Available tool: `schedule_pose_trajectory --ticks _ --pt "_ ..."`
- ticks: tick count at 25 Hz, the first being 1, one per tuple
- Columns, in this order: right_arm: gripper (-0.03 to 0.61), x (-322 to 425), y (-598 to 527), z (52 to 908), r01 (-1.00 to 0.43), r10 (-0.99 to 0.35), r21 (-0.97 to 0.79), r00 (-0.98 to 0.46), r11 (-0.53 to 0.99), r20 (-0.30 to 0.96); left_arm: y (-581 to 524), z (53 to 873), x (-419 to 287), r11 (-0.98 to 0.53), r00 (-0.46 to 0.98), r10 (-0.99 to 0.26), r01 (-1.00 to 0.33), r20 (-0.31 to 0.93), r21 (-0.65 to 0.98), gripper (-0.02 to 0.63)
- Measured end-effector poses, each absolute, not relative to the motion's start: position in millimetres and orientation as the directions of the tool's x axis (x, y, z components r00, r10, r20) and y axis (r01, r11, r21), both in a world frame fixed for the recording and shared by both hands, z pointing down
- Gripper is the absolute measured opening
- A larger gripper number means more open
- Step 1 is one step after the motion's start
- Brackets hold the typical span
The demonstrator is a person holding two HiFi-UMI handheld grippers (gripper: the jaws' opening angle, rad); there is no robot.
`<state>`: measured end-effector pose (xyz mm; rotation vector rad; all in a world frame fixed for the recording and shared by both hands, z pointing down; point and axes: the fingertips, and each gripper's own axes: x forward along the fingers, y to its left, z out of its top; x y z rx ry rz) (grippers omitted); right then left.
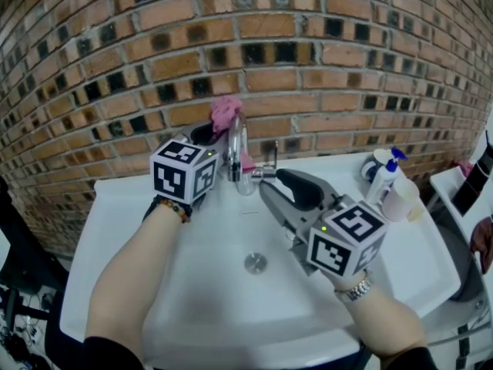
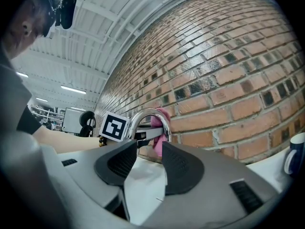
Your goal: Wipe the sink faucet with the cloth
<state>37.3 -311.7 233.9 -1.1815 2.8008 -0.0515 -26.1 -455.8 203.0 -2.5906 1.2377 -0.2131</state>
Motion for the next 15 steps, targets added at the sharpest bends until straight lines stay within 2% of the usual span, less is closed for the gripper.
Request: schedule_pose_trajectory --ticks 15 --pt "0.176 35 -313 239 -0.708 -0.711 -0.071 -0.7 0.703 -0.064 -431 218 -20 -0.686 0.711 -0.704 -0.678 0.003 -0.264 0.083"
